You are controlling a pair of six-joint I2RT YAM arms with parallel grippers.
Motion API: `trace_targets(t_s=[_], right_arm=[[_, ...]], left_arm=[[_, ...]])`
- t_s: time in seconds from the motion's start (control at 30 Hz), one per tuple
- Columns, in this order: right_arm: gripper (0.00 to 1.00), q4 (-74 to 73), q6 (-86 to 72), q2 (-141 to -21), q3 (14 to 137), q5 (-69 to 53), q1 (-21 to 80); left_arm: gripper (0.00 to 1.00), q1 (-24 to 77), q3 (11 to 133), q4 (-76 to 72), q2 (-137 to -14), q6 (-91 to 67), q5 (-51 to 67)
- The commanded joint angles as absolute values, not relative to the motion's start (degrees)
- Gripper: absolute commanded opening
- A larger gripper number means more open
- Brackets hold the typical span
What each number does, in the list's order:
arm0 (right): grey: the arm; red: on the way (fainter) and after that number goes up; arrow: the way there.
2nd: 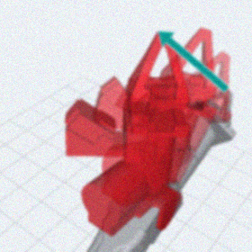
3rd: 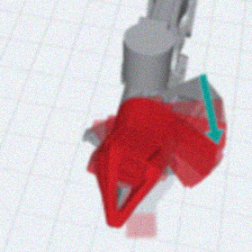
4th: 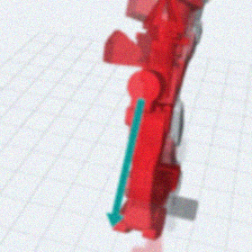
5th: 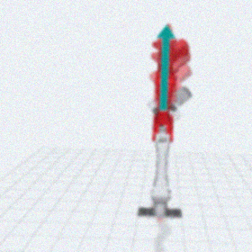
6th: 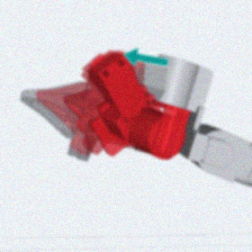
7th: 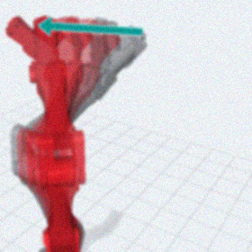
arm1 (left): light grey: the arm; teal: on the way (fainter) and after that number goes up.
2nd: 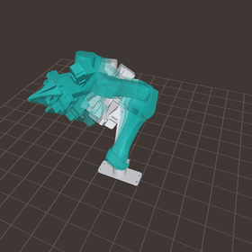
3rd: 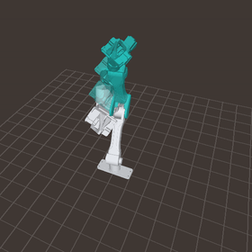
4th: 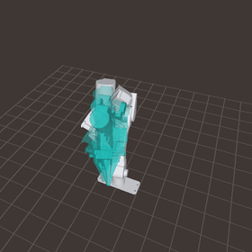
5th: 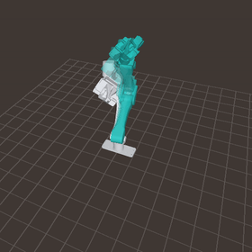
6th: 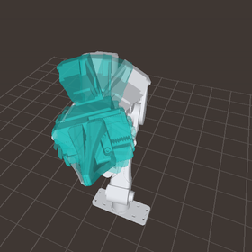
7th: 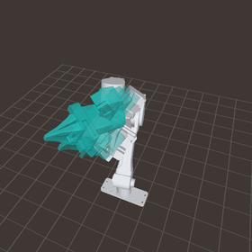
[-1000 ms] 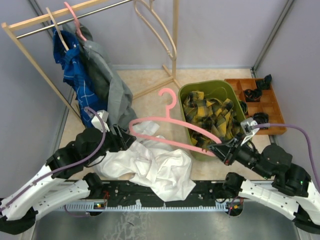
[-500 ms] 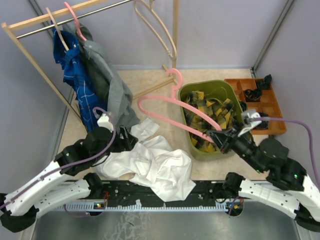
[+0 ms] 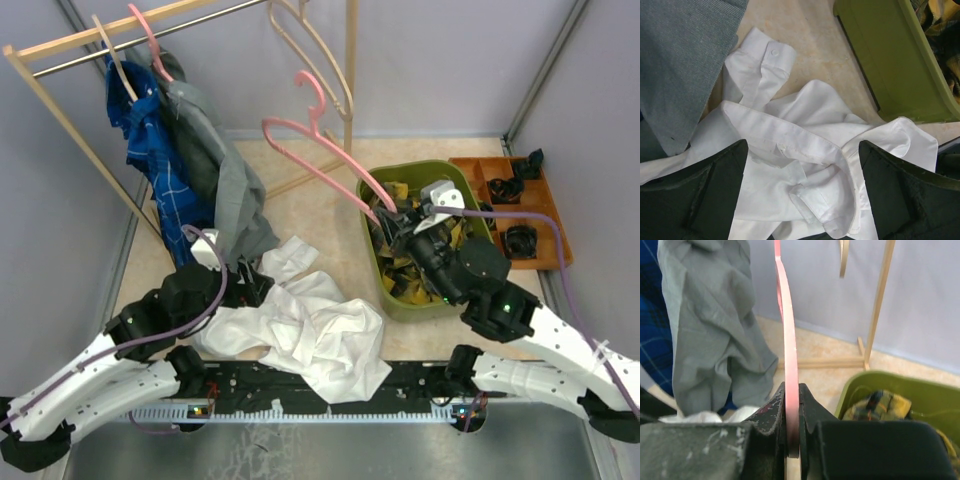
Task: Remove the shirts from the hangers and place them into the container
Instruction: Place the hanger at the clothesline.
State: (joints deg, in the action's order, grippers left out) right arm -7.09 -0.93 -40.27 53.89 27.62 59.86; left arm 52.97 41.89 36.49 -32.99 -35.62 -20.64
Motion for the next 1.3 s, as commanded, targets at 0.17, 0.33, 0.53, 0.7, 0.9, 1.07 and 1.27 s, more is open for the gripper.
trace_targets(t_s=[0.17,0.33,0.53,0.7,0.9,1.07,1.27], right_arm=[[0.0,17.78,7.01,-55.09,63.78,33.2,59.83],[0.0,20.9,8.72,-63.03,71.77,32.47,59.7],[0.0,18.4,3.95,-71.63,81.77,30.63,56.25],[0.0,14.07,2.98,-76.93,89.05,29.05,55.03],[0.0,-0.76,1.42,-85.15,100.26,26.21,53.66],[0.01,-6.18,-0.46,-88.2,103.05,26.68,52.97],[0.02,-8.86,-1.35,-89.76,105.5,24.52,52.12]], left_arm=[[0.99,52.89,35.97,29.38,-30.99,-29.09,-28.33],[0.99,52.86,34.82,27.77,-31.0,-28.11,-29.18],[0.99,52.88,37.51,31.18,-31.15,-26.53,-28.62],[0.99,52.84,37.04,30.39,-28.43,-25.12,-29.45],[0.99,52.82,38.68,31.95,-27.54,-22.72,-28.21],[0.99,52.84,38.53,31.7,-27.1,-21.75,-28.49],[0.99,52.83,38.75,31.62,-27.99,-21.37,-28.5]])
